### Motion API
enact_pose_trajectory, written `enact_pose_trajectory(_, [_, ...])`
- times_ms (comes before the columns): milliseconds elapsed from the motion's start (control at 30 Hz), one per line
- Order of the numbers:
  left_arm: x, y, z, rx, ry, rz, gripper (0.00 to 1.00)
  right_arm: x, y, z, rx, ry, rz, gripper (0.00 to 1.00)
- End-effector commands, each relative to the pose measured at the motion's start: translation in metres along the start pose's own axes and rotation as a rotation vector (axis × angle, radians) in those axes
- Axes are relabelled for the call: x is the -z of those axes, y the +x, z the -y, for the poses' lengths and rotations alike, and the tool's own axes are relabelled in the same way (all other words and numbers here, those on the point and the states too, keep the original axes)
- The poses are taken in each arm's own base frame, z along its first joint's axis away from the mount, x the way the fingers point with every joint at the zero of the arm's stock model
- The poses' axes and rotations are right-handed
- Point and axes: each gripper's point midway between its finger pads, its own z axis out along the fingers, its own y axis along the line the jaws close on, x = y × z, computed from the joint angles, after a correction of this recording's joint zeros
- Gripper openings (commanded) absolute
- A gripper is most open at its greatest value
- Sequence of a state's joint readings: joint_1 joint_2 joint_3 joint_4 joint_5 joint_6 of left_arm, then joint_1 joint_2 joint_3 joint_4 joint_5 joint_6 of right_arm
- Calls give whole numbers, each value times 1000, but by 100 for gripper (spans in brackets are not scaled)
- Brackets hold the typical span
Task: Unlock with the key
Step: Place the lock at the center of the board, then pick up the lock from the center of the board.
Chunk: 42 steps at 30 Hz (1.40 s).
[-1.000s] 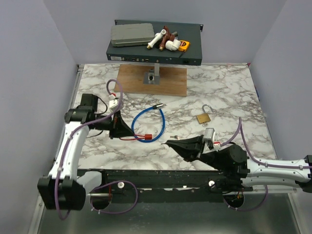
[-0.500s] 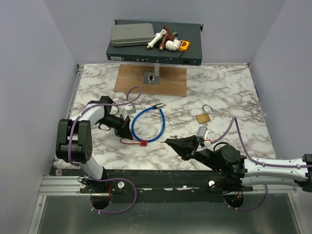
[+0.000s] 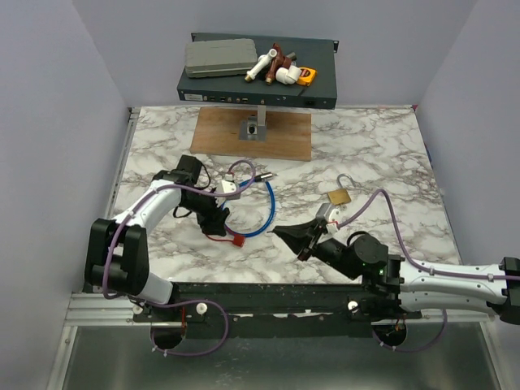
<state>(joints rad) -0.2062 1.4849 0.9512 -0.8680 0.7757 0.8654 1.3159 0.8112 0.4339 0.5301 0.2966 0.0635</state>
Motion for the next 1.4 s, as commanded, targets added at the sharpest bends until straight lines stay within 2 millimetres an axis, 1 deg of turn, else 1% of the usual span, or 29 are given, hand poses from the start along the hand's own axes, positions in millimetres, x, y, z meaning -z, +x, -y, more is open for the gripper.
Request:
enact_pose_trajectory(0, [-6, -3, -16, -164, -54, -55, 61, -9, -10, -5, -32, -18, 6, 1])
enact_pose_trajectory(167, [-17, -14, -25, -230, -22, -78, 62, -12, -14, -6, -36, -17, 6, 1])
enact_pose_trajectory(233, [-20, -14, -23, -269, -1, -91, 62, -11, -17, -5, -38, -13, 9, 1])
enact_pose_trajectory(333, [-22, -11, -11, -413, 35, -82, 65, -8, -15, -2, -38, 0, 3, 1])
enact_pose_trajectory(367, [-25, -7, -8, -490, 38, -83, 69, -8, -15, -1, -39, 5, 0, 1])
enact_pose_trajectory(433, [-29, 2, -3, -597, 27, -120, 73, -7, -15, 1, -36, 11, -2, 1])
enact_pose_trajectory(467, [-31, 9, 1, -631, 42, -150, 75, -6, -16, 2, -36, 14, -1, 1])
enact_pose_trajectory(567, [-31, 19, 9, -725, 85, -184, 81, -4, -16, 3, -46, 18, 2, 1])
enact_pose_trajectory(633, [-32, 19, 12, -785, 101, -183, 82, -3, -15, 2, -51, 16, 3, 1])
enact_pose_trajectory(733, [-38, 11, 17, -815, 131, -178, 82, -2, -18, 3, -51, 20, 10, 1])
enact_pose_trajectory(833, [-47, 4, 17, -838, 142, -197, 74, -1, -27, 4, -59, 25, 39, 1])
enact_pose_trajectory(967, [-53, 1, 19, -804, 172, -235, 58, 3, -39, 9, -55, 45, 67, 1])
enact_pose_trajectory(1033, [-56, 7, 21, -795, 188, -270, 56, 6, -47, 12, -53, 55, 83, 1])
enact_pose_trajectory(1133, [-59, 15, 24, -795, 197, -300, 56, 11, -56, 15, -42, 66, 95, 1])
enact_pose_trajectory(1233, [-62, 21, 30, -763, 210, -307, 56, 14, -61, 18, -28, 77, 97, 1])
enact_pose_trajectory(1367, [-72, 27, 30, -723, 168, -328, 53, 16, -66, 20, -16, 82, 102, 1])
